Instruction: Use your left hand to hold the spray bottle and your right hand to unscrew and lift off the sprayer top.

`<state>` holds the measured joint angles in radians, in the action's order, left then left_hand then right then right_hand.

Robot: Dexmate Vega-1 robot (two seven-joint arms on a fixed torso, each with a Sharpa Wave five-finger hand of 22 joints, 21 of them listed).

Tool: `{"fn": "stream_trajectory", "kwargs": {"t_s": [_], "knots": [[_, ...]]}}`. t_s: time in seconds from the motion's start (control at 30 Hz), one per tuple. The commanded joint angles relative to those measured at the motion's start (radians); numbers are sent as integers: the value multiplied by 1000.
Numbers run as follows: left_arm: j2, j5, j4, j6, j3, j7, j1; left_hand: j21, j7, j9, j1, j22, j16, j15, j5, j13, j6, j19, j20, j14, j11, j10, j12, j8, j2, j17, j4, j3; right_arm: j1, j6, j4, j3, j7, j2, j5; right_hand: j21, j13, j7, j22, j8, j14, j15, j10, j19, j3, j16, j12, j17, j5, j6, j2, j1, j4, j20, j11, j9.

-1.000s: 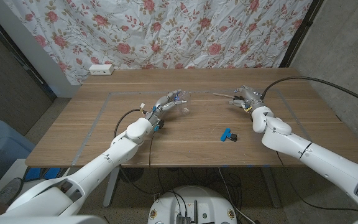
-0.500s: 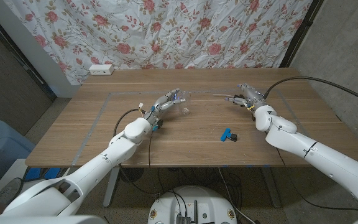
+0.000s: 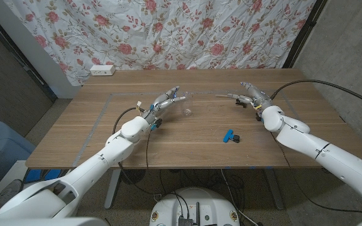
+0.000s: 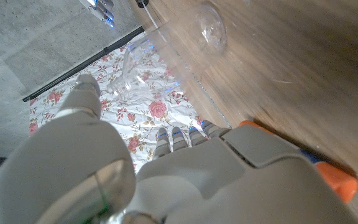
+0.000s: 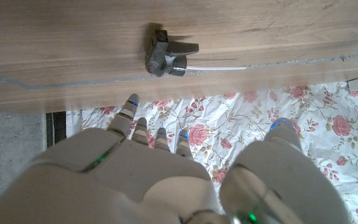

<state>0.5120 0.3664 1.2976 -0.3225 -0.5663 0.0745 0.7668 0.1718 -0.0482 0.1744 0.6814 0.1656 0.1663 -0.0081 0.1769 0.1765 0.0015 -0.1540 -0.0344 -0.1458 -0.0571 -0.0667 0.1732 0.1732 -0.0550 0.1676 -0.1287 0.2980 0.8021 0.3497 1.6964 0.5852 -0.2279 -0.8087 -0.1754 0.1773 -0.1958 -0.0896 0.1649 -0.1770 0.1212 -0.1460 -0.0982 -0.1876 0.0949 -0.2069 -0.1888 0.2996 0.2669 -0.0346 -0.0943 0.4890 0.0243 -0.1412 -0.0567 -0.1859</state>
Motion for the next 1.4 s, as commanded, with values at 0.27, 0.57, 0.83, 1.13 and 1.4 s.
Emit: {"fn": "stream_trajectory", "kwargs": {"t_s": [0.27, 0.57, 0.83, 1.13, 1.4], "knots": [[34, 70, -9, -46, 41, 79, 14, 2, 3, 1, -31, 3, 3, 1, -2, 2, -31, -23, -22, -25, 8, -26, 4, -1, 5, 2, 6, -8, 24, -151, -54, -66, -17, 37, 156, 7, 0, -2, 4, -5, -5, 25, 19, -1, -8, -4, -13, 0, 8, -9, 10, -37, -16, 25, 10, 2], [37, 92, -40, -89, 59, 109, 13, 2, 5, 1, -53, 3, 5, 1, -3, 1, -33, -33, -26, -30, 6, -29, 8, 2, 10, 2, 13, -13, 33, -213, -92, -87, -27, 68, 225, 15, 4, 9, 3, -12, -31, 54, 52, -23, -16, -12, -20, -11, 5, 7, 20, -65, -27, 55, 25, 5], [31, 98, -60, -107, 77, 84, 22, 5, 8, 1, -81, 4, 8, 3, -3, 1, -34, -38, -26, -33, 9, -32, 10, 4, 18, 3, 24, -19, 36, -296, -141, -108, -18, 101, 303, 14, 7, 12, 2, -20, -45, 66, 90, -30, -19, -14, -29, -20, 3, 36, 30, -77, -30, 70, 33, 6], [4, 110, -89, -148, 93, 60, 32, 8, 10, 1, -105, 4, 11, 5, -1, 0, -26, -40, -26, -29, 9, -32, 13, 8, 32, 3, 35, -22, 34, -367, -188, -121, -1, 131, 369, 14, 10, 14, 2, -23, -59, 84, 117, -37, -24, -18, -31, -27, -2, 59, 43, -102, -42, 85, 44, 8], [-4, 135, -113, -177, 106, 69, 51, 12, 11, 0, -141, 4, 16, 0, 5, 0, -5, -36, -27, -18, 4, -20, 19, 15, 69, 3, 54, -21, 39, -454, -235, -137, 18, 166, 436, 9, 13, 9, 1, -21, -74, 116, 159, -34, -27, -21, -33, -34, -8, 76, 68, -140, -62, 101, 52, 9]]}}
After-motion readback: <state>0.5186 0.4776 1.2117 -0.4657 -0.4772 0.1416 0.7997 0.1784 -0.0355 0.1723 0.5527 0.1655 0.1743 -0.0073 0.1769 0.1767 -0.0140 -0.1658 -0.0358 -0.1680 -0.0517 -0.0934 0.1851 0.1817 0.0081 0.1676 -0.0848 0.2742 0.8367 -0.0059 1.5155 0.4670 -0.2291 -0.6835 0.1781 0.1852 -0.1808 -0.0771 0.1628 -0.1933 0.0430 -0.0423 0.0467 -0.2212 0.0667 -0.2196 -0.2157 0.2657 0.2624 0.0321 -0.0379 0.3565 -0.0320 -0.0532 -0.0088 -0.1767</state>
